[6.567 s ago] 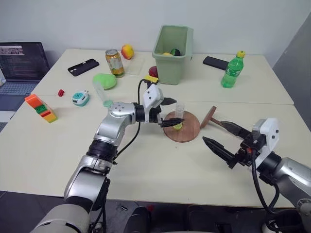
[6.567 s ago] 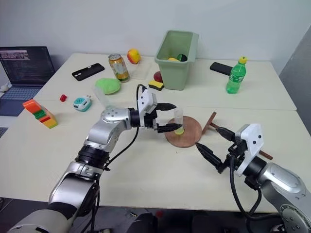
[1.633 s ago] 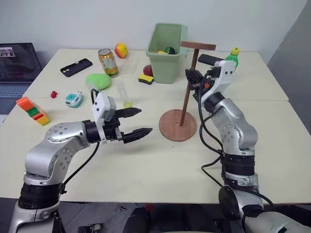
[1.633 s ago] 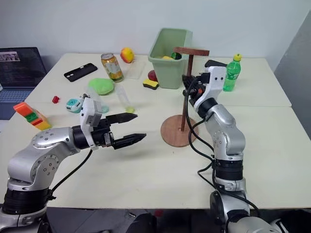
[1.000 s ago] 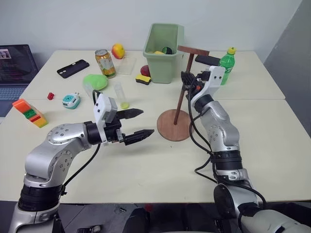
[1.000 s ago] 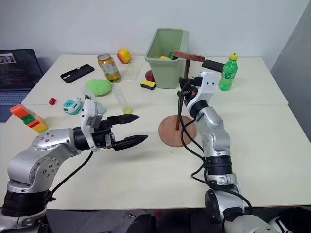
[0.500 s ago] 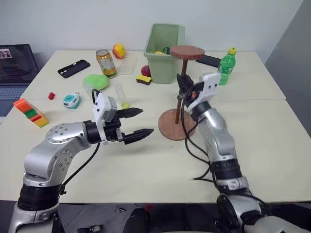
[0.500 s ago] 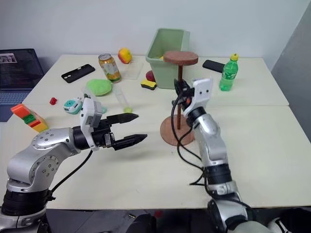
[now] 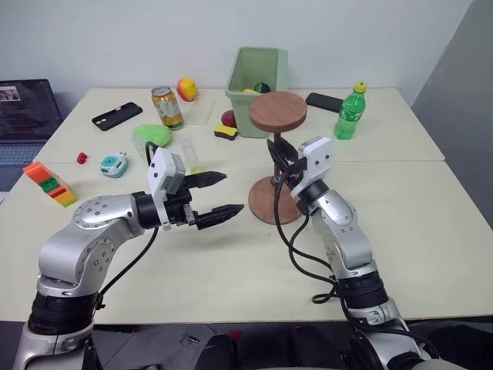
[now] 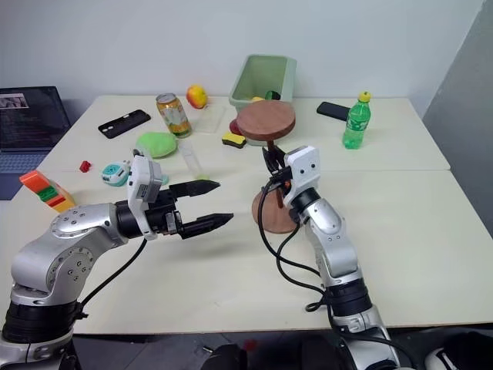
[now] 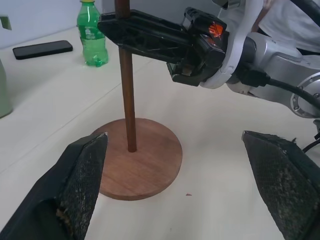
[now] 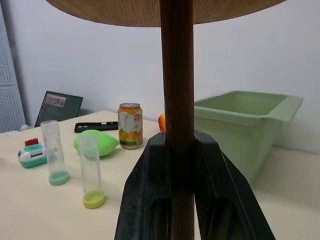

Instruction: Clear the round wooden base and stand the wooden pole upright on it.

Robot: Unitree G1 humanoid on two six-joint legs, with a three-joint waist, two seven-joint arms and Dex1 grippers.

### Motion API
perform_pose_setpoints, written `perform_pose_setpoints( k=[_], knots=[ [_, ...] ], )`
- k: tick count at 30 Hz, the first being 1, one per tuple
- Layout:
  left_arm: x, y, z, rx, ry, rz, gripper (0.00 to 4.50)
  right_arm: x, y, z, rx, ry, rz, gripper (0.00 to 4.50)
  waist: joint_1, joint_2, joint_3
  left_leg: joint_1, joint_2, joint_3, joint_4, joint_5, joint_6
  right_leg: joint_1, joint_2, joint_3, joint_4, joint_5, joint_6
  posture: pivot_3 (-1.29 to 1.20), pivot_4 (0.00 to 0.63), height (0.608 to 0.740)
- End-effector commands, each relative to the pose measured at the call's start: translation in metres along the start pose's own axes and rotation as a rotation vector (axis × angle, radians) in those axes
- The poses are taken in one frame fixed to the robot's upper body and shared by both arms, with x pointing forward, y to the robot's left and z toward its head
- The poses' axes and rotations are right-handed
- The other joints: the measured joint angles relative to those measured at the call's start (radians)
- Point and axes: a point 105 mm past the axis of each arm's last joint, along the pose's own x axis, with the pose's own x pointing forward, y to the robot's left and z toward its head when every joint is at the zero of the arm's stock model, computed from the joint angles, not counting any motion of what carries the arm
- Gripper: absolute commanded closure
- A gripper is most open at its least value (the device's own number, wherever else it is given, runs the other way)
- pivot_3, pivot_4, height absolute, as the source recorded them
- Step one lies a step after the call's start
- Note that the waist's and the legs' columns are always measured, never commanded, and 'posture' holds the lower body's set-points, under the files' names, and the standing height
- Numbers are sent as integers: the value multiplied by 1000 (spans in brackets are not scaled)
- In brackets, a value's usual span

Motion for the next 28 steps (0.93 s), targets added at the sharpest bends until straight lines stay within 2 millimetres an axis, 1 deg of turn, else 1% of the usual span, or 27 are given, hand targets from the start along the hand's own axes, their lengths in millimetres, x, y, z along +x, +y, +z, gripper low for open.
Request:
perform_pose_setpoints(
  k=[1, 4, 6, 7, 9, 10, 12, 15, 17, 18, 19, 20, 22, 25, 28],
  knots=[
    [-3, 1, 12, 52, -25, 13, 0, -18, 15, -63, 81, 288, 49, 4261, 0, 0, 0, 1, 0, 0, -1, 0, 0, 1, 0, 0, -1, 0, 0, 0, 150, 740],
    [-3, 3, 12, 56, -25, 16, 0, -18, 8, -55, 72, 268, 40, 4261, 0, 0, -1, 3, 0, 0, -4, 0, 0, 2, 0, 0, -2, 0, 0, 0, 150, 740],
    [-3, 5, 13, 68, -26, 23, 0, -19, 5, -44, 45, 240, 73, 3559, 1, 0, -1, 3, 0, 0, -5, 0, 0, 2, 0, 0, -3, 0, 0, 0, 150, 740],
    [-3, 6, 13, 71, -26, 25, 0, -19, 5, -40, 38, 232, 86, 3418, 2, -1, -1, 3, 0, 0, -6, 0, 0, 2, 0, 0, -4, 0, 0, 0, 150, 740],
    [-3, 9, 13, 75, -24, 27, 0, -21, 1, -31, 27, 229, 98, 2956, 5, 1, 3, 2, 0, 0, -8, 0, 0, 0, -1, 0, -4, 0, 0, 0, 150, 740],
    [-3, 10, 13, 80, -18, 27, 0, -24, -2, -28, 25, 236, 110, 2789, 4, 3, 5, -3, -1, 0, -8, 1, -1, -4, -1, 0, -4, 0, 0, 0, 150, 740],
    [-3, 15, 11, 93, 7, 33, 0, -35, -8, -25, 21, 297, 164, 2282, 4, 3, 5, -7, -1, 2, -8, 3, -4, -10, -2, 2, -3, 0, 0, 0, 150, 740],
    [-4, 23, 9, 116, 43, 43, 0, -54, -14, -22, 36, 393, 233, 1436, 4, 3, 5, -13, -1, 1, -8, 3, -6, -14, -2, 0, -4, 0, 0, 0, 150, 740],
    [-5, 29, 2, 133, 124, 45, 0, -75, -26, -15, 26, 471, 287, 1056, 6, 3, 5, -15, -1, 1, -8, 4, -6, -15, -2, -1, -6, 0, 0, 0, 150, 740],
    [-7, 32, -2, 153, 174, 40, 0, -86, -34, -9, 13, 505, 307, 723, 8, 4, 5, -15, -2, 1, -8, 3, -6, -15, -2, -2, -7, 0, 0, 0, 150, 740],
    [-9, 36, -4, 163, 203, 37, 0, -95, -42, -2, 6, 533, 321, 561, 12, 4, 7, -17, -2, 1, -8, 3, -5, -15, -2, -3, -8, 0, 0, 0, 150, 740],
    [-11, 40, -3, 167, 215, 37, 0, -102, -50, 5, -6, 554, 330, 251, 14, 4, 7, -18, -2, 1, -8, 3, -4, -15, -2, -3, -9, 0, 0, 0, 150, 740],
    [-13, 48, 0, 172, 225, 39, 0, -111, -60, 18, -24, 581, 346, 22, 25, 4, 9, -18, -2, 1, -8, 2, -3, -15, -3, -3, -10, 0, 0, 0, 150, 740],
    [-15, 58, 5, 192, 244, 32, 0, -122, -69, 38, -47, 614, 385, 22, 26, 4, 10, -19, -2, 2, -8, 2, -1, -15, -2, -5, -10, 0, 0, 0, 150, 740],
    [-15, 63, 7, 219, 259, 8, 0, -129, -70, 49, -60, 631, 411, 22, 26, 3, 10, -19, -2, 2, -8, 2, -1, -15, -2, -5, -10, 0, 0, 0, 150, 740]
  ],
)
